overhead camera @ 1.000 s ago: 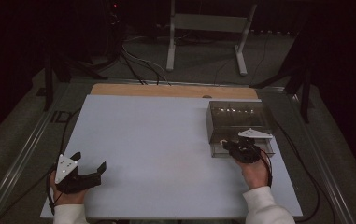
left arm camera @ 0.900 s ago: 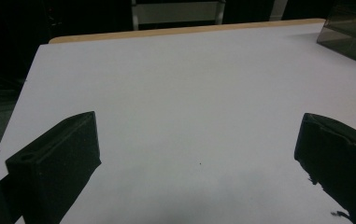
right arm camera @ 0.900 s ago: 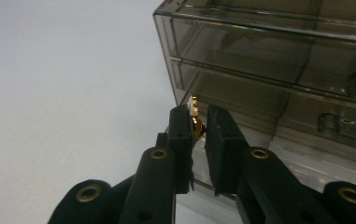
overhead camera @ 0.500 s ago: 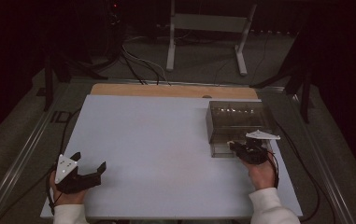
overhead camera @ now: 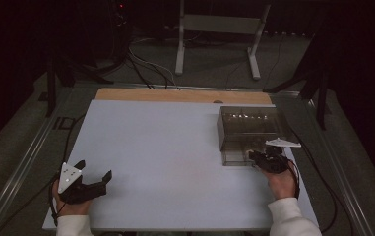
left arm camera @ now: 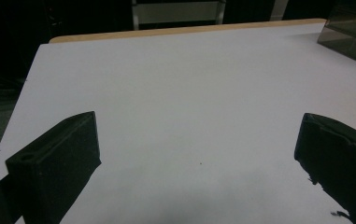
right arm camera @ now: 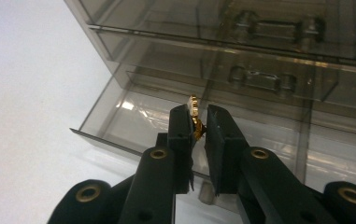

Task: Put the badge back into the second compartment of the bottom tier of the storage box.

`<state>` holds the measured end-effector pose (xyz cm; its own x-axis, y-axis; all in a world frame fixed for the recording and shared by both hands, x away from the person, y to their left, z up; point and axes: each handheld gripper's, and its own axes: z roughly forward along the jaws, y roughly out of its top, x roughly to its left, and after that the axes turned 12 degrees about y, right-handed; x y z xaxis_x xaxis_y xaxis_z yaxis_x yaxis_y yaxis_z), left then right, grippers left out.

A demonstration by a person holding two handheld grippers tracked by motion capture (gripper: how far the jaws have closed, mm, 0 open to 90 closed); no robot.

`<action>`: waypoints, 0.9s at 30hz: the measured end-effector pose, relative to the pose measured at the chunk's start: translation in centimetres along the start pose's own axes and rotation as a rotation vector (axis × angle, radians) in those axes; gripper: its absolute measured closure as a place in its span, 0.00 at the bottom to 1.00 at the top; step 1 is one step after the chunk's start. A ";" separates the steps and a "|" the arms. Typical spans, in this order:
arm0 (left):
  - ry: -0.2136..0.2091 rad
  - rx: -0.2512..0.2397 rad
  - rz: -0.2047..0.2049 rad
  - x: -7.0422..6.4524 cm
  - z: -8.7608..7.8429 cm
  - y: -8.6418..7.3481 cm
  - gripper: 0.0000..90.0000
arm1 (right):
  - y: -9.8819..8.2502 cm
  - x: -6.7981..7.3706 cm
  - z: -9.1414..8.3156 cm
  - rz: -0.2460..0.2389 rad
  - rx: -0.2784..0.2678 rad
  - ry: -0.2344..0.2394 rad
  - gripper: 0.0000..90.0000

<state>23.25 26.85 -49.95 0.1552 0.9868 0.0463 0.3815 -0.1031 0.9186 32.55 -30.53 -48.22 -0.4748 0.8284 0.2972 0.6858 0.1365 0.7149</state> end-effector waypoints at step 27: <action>0.000 -0.001 0.001 0.0 0.0 0.0 0.01 | -0.5 -2.9 1.1 0.088 0.081 -0.038 0.89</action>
<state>23.23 26.85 -49.95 0.1559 0.9866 0.0473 0.3807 -0.1042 0.9188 34.24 -32.41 -50.12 -0.3906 0.8590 0.3311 0.7666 0.1044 0.6335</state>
